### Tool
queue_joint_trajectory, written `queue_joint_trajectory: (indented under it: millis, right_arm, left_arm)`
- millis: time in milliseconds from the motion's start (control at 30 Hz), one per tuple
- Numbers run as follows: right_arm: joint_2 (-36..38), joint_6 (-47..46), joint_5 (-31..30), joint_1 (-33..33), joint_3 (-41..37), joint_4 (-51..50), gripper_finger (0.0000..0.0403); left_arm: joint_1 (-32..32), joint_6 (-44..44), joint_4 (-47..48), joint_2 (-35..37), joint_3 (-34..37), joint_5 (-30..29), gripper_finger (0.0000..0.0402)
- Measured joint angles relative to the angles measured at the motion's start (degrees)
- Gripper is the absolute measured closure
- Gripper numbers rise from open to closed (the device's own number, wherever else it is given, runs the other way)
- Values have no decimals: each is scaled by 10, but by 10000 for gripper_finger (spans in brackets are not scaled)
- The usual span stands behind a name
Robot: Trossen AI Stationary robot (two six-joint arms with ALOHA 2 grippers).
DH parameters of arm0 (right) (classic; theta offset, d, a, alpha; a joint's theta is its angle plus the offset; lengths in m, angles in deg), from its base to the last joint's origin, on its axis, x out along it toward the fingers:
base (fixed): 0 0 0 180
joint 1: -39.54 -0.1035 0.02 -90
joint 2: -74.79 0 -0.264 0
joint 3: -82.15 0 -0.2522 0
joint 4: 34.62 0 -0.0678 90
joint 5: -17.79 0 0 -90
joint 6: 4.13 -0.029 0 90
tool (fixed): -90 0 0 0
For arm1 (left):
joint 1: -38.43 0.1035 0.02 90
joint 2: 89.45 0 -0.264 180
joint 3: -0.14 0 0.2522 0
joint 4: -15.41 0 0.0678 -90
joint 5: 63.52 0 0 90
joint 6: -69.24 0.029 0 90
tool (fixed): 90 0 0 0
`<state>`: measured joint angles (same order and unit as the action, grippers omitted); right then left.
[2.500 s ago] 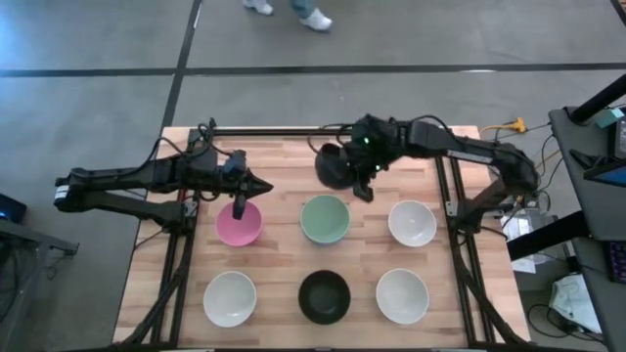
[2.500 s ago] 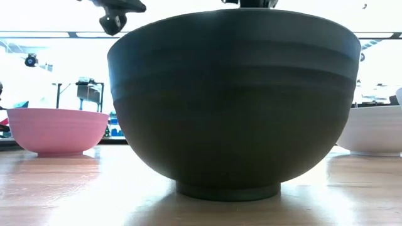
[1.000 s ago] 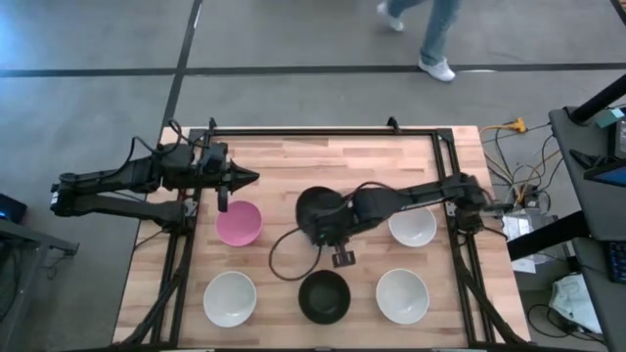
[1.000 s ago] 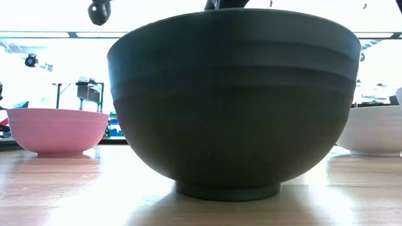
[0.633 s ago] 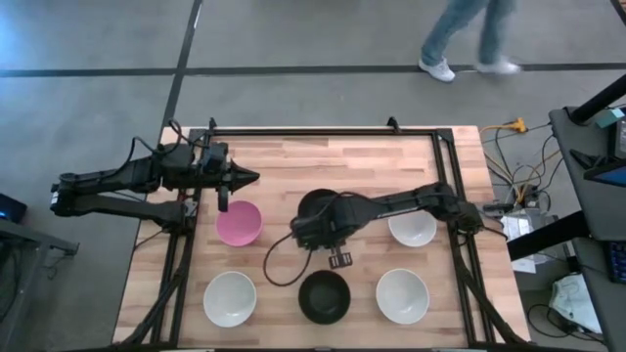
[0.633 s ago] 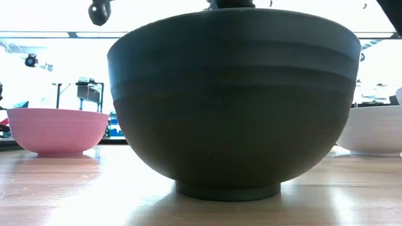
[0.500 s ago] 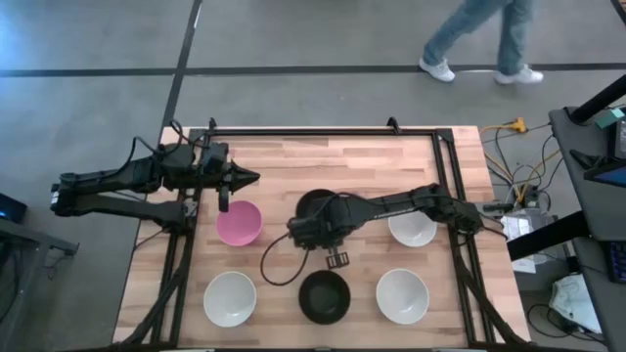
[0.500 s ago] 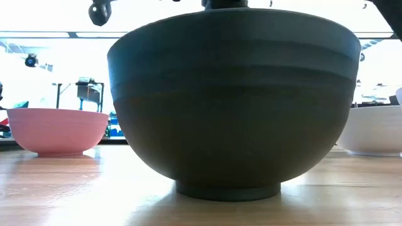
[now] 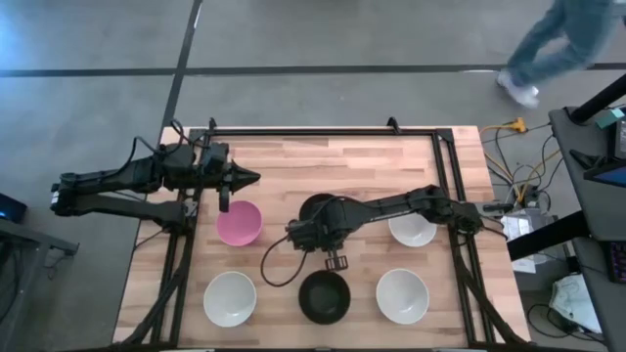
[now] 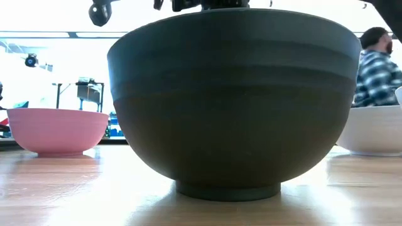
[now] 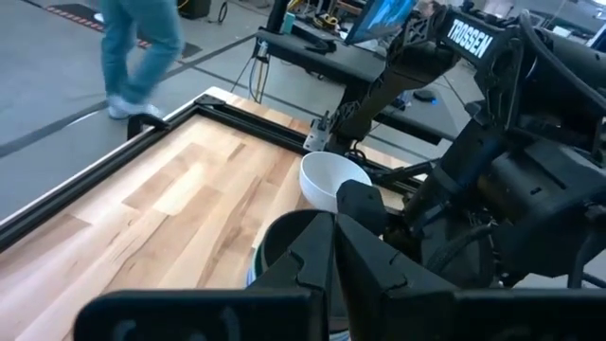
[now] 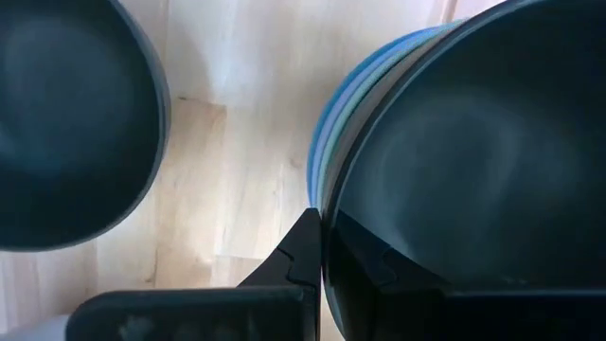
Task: Nest bowls inside each other
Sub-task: Stack the top black bowl on top of the green bowl, then stack the pink bowl on top of the top black bowl
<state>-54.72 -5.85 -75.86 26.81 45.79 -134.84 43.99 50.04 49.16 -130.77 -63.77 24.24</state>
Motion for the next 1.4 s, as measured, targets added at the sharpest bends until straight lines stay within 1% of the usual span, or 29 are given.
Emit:
queue_joint_trajectory:
  millis: [400, 600, 667, 900, 1000, 1067, 1233, 1400]
  right_arm:
    - [0, -8, -1, 0, -39, 24, 394]
    - [1, -16, 5, 0, -44, 34, 389]
    - [1, -27, 12, 0, -44, 40, 377]
    - [8, -38, 26, 1, -44, 40, 309]
    - [22, -38, 26, 3, -44, 41, 292]
    - [36, -38, 26, 4, -44, 42, 289]
    - [80, -35, 25, 5, -44, 45, 292]
    - [146, -46, 23, 5, -52, 49, 298]
  left_arm:
    - [0, -2, 0, -1, 0, 0, 401]
    - [0, -2, 0, 1, 0, 0, 401]
    - [0, -2, 0, 1, 0, 0, 401]
    - [0, -15, 0, 1, 0, 1, 401]
    - [0, -15, 0, 1, 0, 1, 401]
    - [0, -15, 0, 1, 0, 1, 401]
    - [0, -15, 0, 0, 0, 1, 401]
    - [0, -15, 0, -3, 0, 0, 401]
